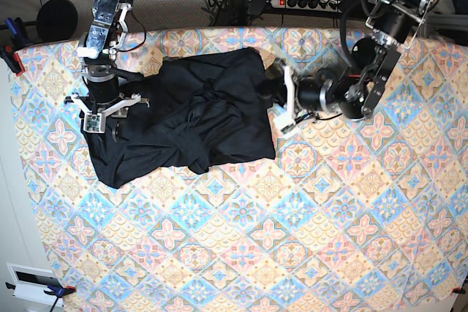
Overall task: Layout the t-shirt on the table in an organized manner, then fold the t-shirt properly
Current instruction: 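Release the left gripper and move it back to the shirt's folded edge, then grasp the folded edge with the left gripper and push it toward the right gripper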
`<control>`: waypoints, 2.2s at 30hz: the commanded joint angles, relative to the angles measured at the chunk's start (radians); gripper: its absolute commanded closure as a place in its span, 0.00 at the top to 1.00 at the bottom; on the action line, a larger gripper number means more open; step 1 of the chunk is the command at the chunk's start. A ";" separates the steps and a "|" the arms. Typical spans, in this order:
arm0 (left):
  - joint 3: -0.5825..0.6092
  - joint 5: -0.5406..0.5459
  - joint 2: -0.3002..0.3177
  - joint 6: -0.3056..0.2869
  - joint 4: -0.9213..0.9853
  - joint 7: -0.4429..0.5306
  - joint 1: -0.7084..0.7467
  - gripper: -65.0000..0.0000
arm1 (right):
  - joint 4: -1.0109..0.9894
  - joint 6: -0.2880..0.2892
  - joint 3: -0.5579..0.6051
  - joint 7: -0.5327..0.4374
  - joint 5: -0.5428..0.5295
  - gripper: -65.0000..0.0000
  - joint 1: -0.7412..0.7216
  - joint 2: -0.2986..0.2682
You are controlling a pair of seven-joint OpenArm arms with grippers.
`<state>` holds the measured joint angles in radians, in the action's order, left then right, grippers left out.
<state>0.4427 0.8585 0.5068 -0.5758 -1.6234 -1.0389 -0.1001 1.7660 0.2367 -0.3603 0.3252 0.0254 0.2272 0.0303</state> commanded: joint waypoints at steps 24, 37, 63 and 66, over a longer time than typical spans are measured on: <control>-0.011 -0.548 -0.175 -0.008 0.035 0.029 0.118 0.00 | 0.016 -0.003 0.004 -0.027 -0.006 0.30 -0.007 -0.014; -0.011 -0.566 -0.303 -0.008 -0.068 0.029 0.069 0.00 | 0.016 -0.003 0.002 -0.027 -0.006 0.30 -0.005 -0.014; 0.000 -0.571 -0.508 -0.008 -0.045 0.004 -0.065 0.00 | -0.033 -0.003 0.004 -0.027 -0.006 0.30 -0.012 -0.014; 0.000 -0.571 -0.531 -0.008 0.019 0.004 -0.082 0.00 | -0.033 -0.003 0.004 -0.027 -0.006 0.30 -0.012 -0.014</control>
<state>0.4431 0.2733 -0.0090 -0.5797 -1.5864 -1.0561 -0.1608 1.7172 0.2352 -0.3553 0.3256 0.0257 0.2241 0.0242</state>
